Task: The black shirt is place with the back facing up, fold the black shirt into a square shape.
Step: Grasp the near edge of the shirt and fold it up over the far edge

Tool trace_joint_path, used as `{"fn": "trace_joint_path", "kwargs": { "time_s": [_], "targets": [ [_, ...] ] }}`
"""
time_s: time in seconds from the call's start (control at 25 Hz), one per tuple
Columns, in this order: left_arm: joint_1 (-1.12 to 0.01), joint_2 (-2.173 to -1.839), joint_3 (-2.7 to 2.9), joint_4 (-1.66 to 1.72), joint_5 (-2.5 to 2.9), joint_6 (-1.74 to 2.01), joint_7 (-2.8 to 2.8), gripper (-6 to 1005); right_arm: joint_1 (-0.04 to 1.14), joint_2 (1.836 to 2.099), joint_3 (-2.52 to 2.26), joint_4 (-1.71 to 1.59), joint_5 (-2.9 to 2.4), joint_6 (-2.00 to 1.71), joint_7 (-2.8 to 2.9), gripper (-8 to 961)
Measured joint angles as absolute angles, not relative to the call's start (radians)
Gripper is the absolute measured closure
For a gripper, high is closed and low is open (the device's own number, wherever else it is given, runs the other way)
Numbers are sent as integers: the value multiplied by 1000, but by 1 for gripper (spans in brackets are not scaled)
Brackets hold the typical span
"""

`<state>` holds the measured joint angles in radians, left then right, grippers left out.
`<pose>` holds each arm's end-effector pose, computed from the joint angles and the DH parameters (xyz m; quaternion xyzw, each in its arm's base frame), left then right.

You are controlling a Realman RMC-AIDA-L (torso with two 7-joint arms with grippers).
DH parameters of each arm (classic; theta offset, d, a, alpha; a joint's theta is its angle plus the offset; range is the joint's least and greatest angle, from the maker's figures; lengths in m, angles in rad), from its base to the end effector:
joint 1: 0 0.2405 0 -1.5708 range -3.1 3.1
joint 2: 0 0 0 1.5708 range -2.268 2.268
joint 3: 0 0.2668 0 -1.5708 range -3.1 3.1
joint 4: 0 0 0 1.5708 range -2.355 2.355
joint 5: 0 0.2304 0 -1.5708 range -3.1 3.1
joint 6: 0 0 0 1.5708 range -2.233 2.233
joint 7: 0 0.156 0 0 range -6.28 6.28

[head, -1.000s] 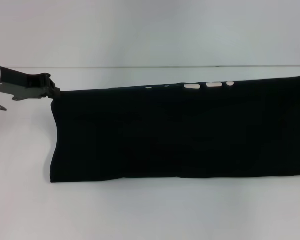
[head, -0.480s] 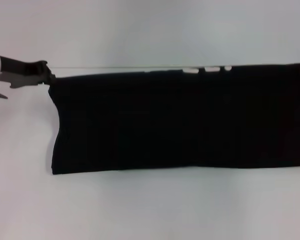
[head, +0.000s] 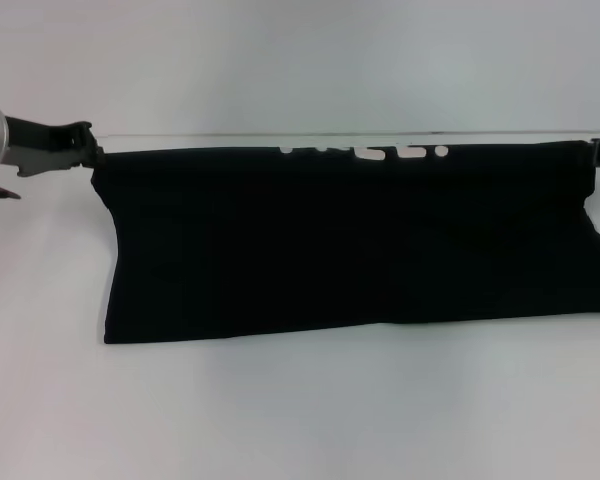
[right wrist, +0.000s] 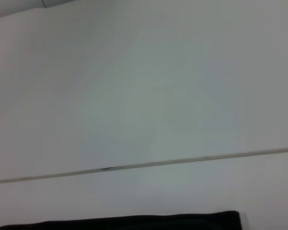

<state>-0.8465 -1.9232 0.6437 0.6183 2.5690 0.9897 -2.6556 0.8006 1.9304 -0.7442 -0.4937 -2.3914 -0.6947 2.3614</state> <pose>-0.2885 0.4965 0.0683 -0.7009 -0.6158 -0.1112 0.3423 0.3191 0.4998 0.0527 -0.7278 0.5324 0.1029 0.4199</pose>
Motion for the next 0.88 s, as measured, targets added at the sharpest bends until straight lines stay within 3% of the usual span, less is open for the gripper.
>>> {"fn": "trace_joint_path", "kwargs": {
  "time_s": [0.56, 0.88],
  "targets": [
    [-864, -1978, 692, 594, 2571, 834, -2595, 875, 813, 1939, -749, -483, -2391, -635, 2368, 865],
    [-834, -1980, 682, 654, 2528, 879, -2652, 731, 801, 1919, -731, -572, -2387, -725, 2439, 660]
  ]
}}
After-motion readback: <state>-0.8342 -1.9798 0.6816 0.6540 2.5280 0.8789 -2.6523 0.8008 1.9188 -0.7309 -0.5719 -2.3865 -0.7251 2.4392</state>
